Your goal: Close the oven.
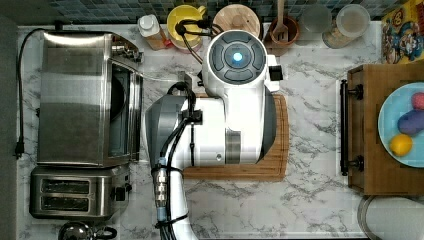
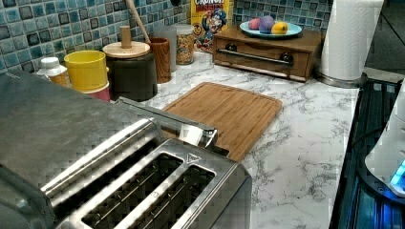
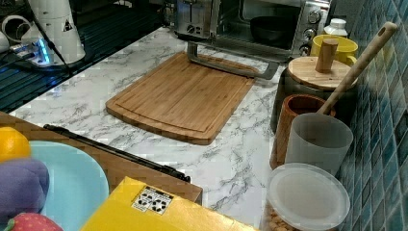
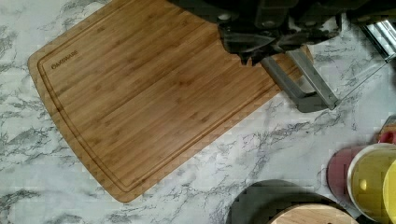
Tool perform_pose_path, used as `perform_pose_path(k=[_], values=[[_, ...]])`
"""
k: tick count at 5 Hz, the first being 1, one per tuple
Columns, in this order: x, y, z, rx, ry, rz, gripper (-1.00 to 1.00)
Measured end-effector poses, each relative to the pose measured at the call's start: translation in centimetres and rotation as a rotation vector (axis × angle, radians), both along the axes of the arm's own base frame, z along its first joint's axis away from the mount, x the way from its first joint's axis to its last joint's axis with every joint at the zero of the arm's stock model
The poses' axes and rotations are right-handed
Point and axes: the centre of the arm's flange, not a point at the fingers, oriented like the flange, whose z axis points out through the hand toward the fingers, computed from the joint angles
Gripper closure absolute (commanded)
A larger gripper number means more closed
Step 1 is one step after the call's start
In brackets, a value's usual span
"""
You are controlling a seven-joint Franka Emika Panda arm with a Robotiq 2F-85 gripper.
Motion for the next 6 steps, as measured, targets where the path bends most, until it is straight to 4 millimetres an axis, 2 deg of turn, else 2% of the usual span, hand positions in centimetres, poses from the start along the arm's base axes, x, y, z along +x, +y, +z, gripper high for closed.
perform_pose_path(k=[2, 3, 4, 5, 6], values=[[0.5, 0.1, -1.3, 0.005, 0.012, -0.001, 1.00], [1.0, 0.1, -1.9, 0.011, -0.029, 0.030, 1.00], [1.2, 0.6, -3.2, 0.117, -0.134, 0.117, 1.00], [0.0, 0.6, -6.2, 0.171, -0.159, 0.289, 1.00], [-1.4, 0.4, -10.4, 0.301, -0.172, 0.368, 1.00]])
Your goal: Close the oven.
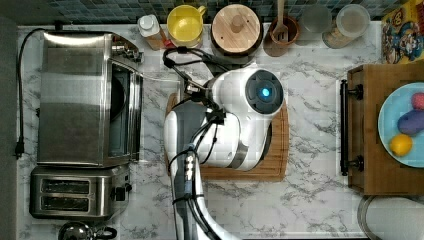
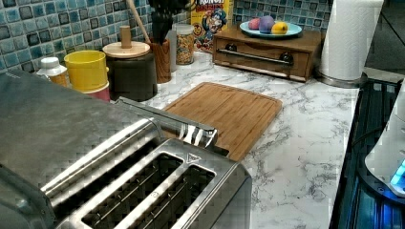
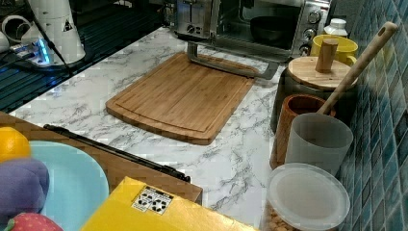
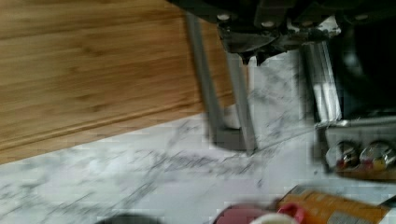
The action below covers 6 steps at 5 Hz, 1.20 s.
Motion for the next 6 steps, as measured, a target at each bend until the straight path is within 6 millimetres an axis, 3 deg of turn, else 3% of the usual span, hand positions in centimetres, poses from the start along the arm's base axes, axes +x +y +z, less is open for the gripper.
perform_pose_path(k=[1, 2, 3, 4, 5, 6], values=[[-1.9, -1.4, -4.3, 0.083, 0.029, 0.038, 1.00], [-3.9, -4.3, -7.7, 0.144, 0.030, 0.069, 1.00], [-5.3, -7.3, -9.8, 0.222, -0.045, 0.023, 1.00], [-6.0, -9.4, -11.3, 0.215, -0.099, 0.093, 1.00], [-5.8, -9.5, -13.5, 0.230, -0.152, 0.116, 1.00], [-5.6, -8.1, -16.5, 0.285, -0.165, 0.144, 1.00]])
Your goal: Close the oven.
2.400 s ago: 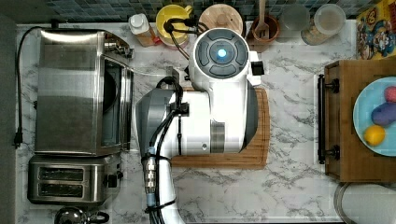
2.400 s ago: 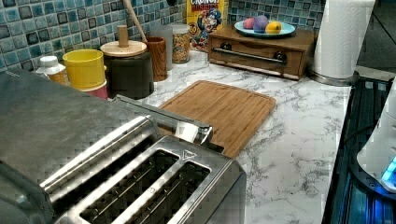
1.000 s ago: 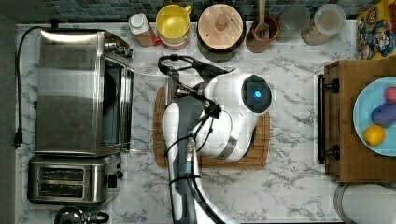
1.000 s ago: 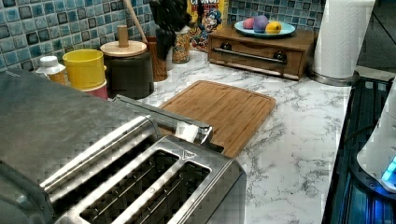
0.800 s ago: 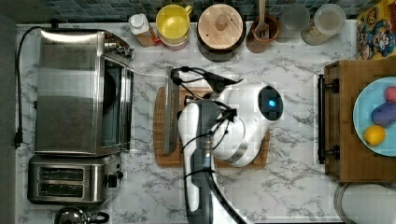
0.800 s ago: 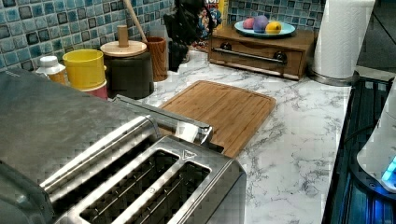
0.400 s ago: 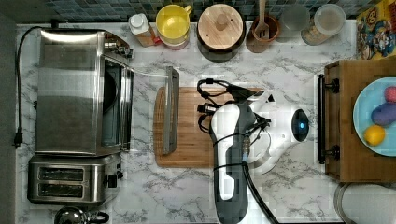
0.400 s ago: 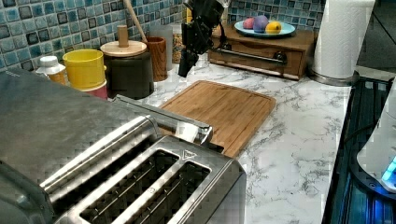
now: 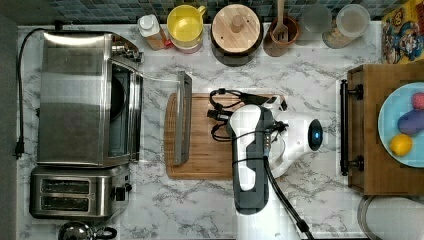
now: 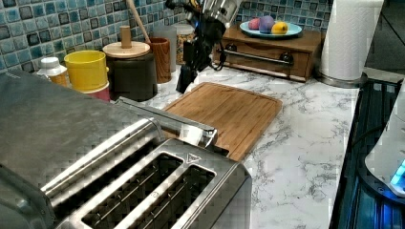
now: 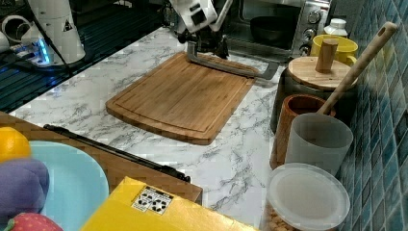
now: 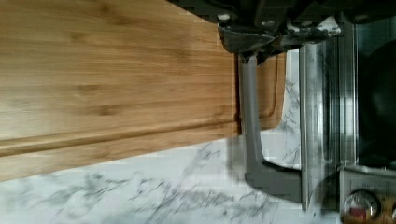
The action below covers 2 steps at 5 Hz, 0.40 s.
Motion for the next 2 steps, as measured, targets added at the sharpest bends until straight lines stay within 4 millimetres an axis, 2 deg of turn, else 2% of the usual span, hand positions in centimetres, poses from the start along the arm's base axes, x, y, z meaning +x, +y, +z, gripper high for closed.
perform_pose_path(k=[2], values=[[-1.4, 3.9, -8.4, 0.068, 0.070, 0.052, 1.00]])
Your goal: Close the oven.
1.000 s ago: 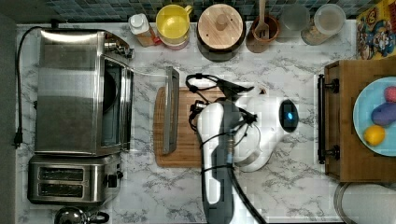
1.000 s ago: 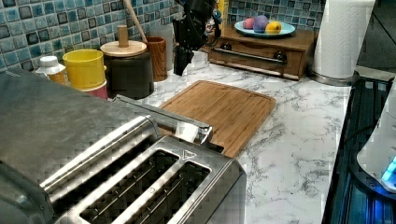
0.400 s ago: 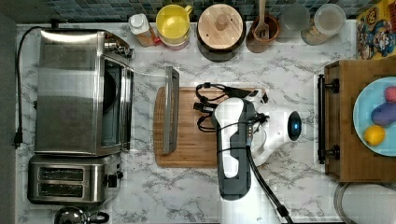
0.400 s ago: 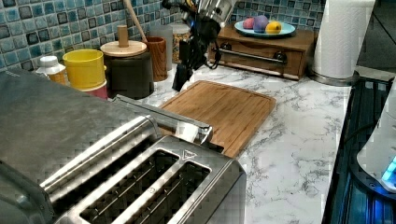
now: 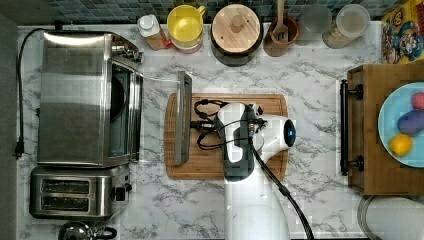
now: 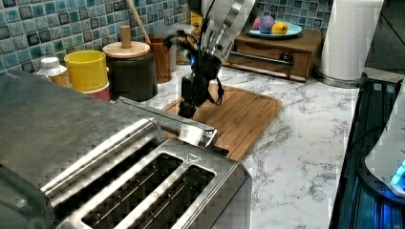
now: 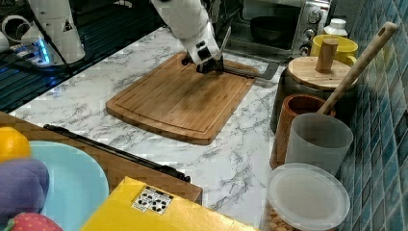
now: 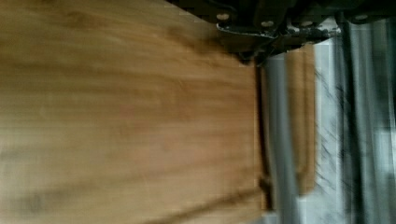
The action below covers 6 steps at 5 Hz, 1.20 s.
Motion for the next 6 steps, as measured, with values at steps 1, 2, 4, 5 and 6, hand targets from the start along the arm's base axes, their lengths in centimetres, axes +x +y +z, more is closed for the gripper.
perform_pose_path(k=[1, 2, 4, 5, 6], values=[[0.1, -1.0, 0.6, 0.069, -0.027, -0.097, 1.00], [0.3, -1.9, 0.9, 0.084, -0.038, -0.107, 1.00], [0.0, -1.5, 0.8, 0.071, -0.021, -0.016, 1.00], [0.2, 0.1, 0.9, 0.101, -0.019, 0.006, 1.00], [0.4, 0.3, 1.0, 0.119, -0.024, -0.029, 1.00]])
